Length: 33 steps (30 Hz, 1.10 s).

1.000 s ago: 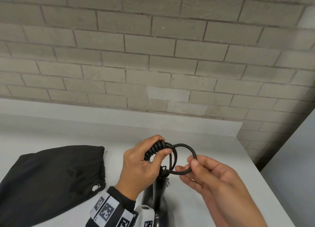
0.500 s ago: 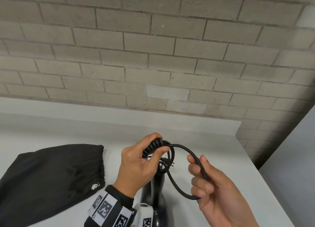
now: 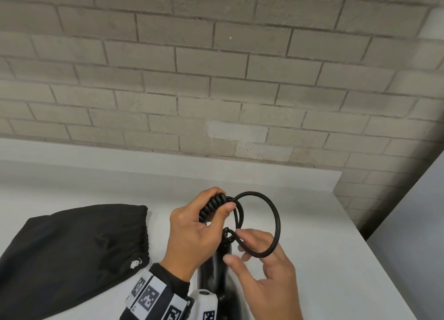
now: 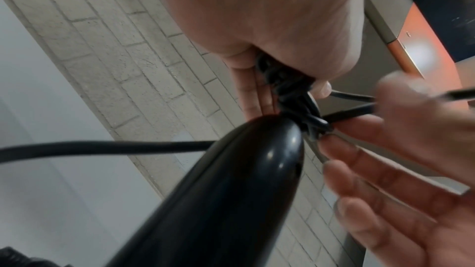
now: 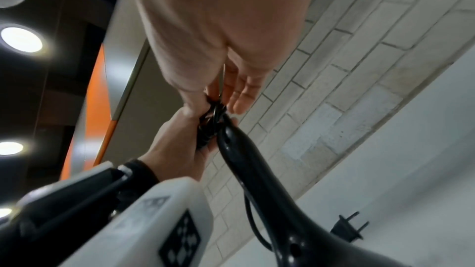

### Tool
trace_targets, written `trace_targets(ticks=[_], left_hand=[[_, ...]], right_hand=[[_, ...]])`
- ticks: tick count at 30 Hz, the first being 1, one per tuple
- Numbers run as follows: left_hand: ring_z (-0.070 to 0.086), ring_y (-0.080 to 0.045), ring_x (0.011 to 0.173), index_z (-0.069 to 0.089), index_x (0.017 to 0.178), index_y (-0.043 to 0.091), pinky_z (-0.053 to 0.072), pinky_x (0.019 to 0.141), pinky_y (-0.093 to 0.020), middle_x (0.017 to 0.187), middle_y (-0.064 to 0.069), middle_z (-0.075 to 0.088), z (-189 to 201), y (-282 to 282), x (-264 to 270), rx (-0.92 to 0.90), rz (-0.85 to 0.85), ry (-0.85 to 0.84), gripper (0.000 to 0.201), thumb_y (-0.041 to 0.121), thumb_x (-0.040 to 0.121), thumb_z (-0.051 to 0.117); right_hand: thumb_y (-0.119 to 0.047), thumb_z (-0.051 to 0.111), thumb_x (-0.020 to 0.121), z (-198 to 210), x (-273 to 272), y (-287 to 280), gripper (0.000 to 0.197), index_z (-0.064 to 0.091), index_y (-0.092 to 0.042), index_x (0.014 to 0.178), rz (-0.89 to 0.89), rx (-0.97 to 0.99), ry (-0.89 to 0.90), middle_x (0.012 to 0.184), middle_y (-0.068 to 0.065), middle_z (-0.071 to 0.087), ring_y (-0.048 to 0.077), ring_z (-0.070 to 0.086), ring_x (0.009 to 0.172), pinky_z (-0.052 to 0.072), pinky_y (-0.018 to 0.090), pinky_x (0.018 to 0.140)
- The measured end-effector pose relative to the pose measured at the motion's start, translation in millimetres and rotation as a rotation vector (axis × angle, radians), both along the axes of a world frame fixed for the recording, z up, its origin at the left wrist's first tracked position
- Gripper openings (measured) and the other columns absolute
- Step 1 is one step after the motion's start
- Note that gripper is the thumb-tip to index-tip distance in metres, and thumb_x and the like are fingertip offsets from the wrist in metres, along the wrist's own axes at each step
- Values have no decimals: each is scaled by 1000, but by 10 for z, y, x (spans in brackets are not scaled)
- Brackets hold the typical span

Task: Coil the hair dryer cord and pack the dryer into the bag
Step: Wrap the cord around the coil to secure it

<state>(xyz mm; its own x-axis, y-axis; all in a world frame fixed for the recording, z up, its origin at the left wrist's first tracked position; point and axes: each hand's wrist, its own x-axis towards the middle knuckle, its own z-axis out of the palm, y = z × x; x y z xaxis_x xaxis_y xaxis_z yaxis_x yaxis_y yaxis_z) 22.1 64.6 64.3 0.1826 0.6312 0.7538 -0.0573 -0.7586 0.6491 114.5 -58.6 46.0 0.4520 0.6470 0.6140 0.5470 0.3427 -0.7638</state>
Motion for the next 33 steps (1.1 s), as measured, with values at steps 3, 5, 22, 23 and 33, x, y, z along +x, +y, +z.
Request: trace_targets(ticks=[3, 5, 22, 23, 33], left_hand=[[72, -8, 67, 71, 102, 12, 58, 64, -26, 78, 9, 73, 3, -19, 2, 3, -5, 6, 27, 35, 87, 69], [71, -8, 67, 70, 102, 15, 58, 64, -24, 78, 11, 72, 7, -26, 4, -1, -7, 2, 24, 35, 88, 69], [67, -11, 62, 70, 97, 16, 55, 62, -25, 71, 9, 69, 13, 34, -33, 1, 29, 12, 28, 42, 89, 65], [68, -12, 63, 70, 97, 16, 56, 62, -28, 71, 8, 69, 5, 49, -49, -3, 31, 12, 29, 43, 89, 65], [71, -10, 56, 67, 99, 34, 59, 55, -29, 73, 8, 70, 10, -1, -40, -127, -54, -21, 18, 43, 84, 69]], right_hand=[[-29, 68, 82, 35, -14, 92, 16, 75, -26, 97, -104, 98, -97, 97, -18, 66, 2, 66, 86, 50, 10, 75], [-25, 64, 84, 70, -23, 116, 18, 76, -15, 92, -162, 118, -161, 96, -17, 63, -2, 64, 86, 48, 6, 75], [-23, 39, 98, 967, 78, -89, 13, 45, -14, 90, 15, 268, 690, 57, 5, 57, 21, 57, 38, 53, 35, 46], [-22, 40, 97, 1043, 153, -173, 14, 46, -13, 88, 35, 269, 753, 55, 4, 52, 16, 42, 28, 44, 30, 36], [-10, 45, 101, 695, 923, -437, 12, 56, -5, 102, -76, -133, 823, 75, 9, 57, 13, 36, 38, 31, 20, 32]])
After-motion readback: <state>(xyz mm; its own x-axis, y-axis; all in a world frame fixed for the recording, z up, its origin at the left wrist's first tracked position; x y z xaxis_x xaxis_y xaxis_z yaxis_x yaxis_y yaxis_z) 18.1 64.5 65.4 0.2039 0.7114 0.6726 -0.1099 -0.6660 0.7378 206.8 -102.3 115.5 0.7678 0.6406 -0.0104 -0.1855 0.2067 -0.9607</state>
